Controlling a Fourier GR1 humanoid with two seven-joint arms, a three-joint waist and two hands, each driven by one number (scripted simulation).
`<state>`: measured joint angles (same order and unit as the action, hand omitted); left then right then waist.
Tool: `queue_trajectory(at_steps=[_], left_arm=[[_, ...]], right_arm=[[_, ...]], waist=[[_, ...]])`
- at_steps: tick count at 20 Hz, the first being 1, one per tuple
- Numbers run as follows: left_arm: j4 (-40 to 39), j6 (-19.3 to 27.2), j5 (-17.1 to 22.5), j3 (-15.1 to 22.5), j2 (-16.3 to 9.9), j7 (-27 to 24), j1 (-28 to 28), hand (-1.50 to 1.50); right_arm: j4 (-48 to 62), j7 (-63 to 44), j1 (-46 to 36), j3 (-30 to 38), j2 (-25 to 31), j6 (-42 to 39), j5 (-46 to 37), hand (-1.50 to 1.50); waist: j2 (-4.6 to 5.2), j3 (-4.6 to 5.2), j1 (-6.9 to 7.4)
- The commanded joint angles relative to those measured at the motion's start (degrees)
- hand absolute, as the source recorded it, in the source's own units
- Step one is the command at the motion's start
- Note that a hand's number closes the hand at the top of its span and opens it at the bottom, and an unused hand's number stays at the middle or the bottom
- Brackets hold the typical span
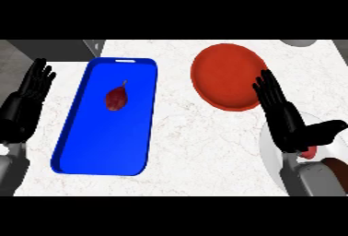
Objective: Pick the bell pepper from the plate and place it in the bowl
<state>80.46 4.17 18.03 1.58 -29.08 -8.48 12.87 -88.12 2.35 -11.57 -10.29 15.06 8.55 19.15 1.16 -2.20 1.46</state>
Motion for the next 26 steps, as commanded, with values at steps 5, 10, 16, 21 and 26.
queue_trajectory(at_steps=[5, 10, 16, 21, 26], left_arm=[[-0.9, -0.9, 0.5, 2.5, -0.5, 9.0, -2.3, 0.0], [-0.8, -3.0, 1.8, 5.3, 1.0, 12.9, -2.7, 0.0], [5.1, -2.5, 2.8, 5.5, 0.6, 19.6, -2.3, 0.0], [4.6, -2.4, 2.5, 5.4, 1.1, 20.6, 0.4, 0.0], [3.9, -2.9, 2.1, 5.8, 1.5, 19.5, -1.5, 0.0]], right_arm=[[5.9, 7.0, 8.3, 12.5, 4.4, 18.1, -9.8, 1.5], [10.7, 11.4, 12.5, 12.1, 7.1, 35.6, -26.9, -1.5], [8.2, 14.1, 14.9, 2.9, -1.2, 50.3, -42.6, -1.5], [9.4, -6.5, 16.3, 3.6, -1.9, 52.6, -61.2, -1.5], [8.3, -22.4, 17.0, 6.5, -1.3, 38.5, -70.6, -1.5]], waist=[[-1.13, 2.09, -4.55], [-1.03, 2.13, -4.06], [-1.36, 2.25, -1.3], [-1.2, 2.64, -1.76], [-0.97, 2.9, -1.52]])
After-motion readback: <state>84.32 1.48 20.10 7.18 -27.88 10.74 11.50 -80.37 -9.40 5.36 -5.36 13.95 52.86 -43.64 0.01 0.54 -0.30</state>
